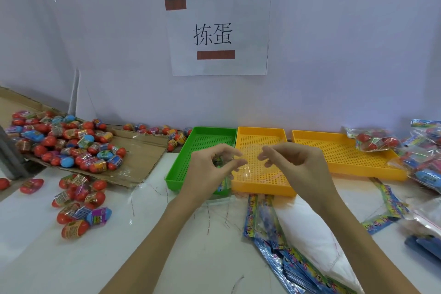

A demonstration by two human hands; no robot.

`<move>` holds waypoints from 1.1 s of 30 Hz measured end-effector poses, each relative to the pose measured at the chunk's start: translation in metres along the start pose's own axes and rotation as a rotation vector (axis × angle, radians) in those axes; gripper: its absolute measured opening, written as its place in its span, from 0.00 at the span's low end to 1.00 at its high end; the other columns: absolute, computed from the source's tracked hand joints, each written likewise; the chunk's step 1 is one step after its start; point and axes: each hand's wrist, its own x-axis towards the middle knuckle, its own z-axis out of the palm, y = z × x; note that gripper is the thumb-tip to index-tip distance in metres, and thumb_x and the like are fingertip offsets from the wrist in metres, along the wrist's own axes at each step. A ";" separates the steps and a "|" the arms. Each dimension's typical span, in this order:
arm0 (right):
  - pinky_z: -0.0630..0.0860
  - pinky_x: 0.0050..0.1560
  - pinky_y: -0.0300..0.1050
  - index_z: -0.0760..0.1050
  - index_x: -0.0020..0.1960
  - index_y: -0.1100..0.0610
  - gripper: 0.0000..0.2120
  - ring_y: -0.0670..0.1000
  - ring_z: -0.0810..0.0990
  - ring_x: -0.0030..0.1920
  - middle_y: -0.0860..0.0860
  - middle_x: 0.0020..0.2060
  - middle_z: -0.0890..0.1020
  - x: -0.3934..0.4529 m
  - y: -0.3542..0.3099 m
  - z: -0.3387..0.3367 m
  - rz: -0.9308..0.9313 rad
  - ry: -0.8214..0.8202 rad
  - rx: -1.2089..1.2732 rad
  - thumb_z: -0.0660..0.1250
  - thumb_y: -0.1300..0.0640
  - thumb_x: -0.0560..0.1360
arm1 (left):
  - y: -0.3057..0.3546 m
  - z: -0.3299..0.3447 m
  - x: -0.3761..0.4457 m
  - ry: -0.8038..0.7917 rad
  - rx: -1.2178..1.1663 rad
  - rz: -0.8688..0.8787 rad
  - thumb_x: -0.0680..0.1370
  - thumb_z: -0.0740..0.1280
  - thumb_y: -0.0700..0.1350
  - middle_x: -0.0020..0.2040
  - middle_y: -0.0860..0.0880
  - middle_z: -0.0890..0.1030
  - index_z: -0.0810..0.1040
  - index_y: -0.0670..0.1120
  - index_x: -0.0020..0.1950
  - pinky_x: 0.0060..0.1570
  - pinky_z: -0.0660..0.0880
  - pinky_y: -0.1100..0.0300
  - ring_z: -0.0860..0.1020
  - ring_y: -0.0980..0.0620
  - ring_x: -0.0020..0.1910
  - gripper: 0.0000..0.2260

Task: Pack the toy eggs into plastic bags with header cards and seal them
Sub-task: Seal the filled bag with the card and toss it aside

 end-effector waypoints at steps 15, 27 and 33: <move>0.68 0.71 0.43 0.86 0.49 0.46 0.07 0.39 0.74 0.70 0.37 0.64 0.81 -0.004 0.007 0.007 0.153 -0.293 -0.226 0.69 0.51 0.81 | 0.003 -0.011 0.006 -0.004 0.449 0.290 0.70 0.77 0.66 0.75 0.55 0.70 0.68 0.53 0.78 0.75 0.53 0.64 0.66 0.55 0.75 0.41; 0.74 0.58 0.30 0.85 0.57 0.48 0.11 0.40 0.82 0.59 0.37 0.53 0.86 -0.011 -0.010 0.021 -0.191 -0.015 -0.230 0.64 0.50 0.83 | -0.007 -0.008 0.006 0.073 0.294 0.132 0.76 0.78 0.44 0.52 0.53 0.83 0.82 0.45 0.61 0.43 0.77 0.67 0.79 0.59 0.39 0.15; 0.76 0.65 0.41 0.83 0.60 0.56 0.11 0.49 0.80 0.64 0.50 0.61 0.83 -0.002 -0.032 0.074 -0.378 -0.057 -0.408 0.69 0.63 0.79 | -0.017 -0.015 0.006 0.231 -0.012 -0.224 0.75 0.79 0.44 0.49 0.53 0.82 0.79 0.45 0.60 0.40 0.76 0.67 0.79 0.60 0.38 0.17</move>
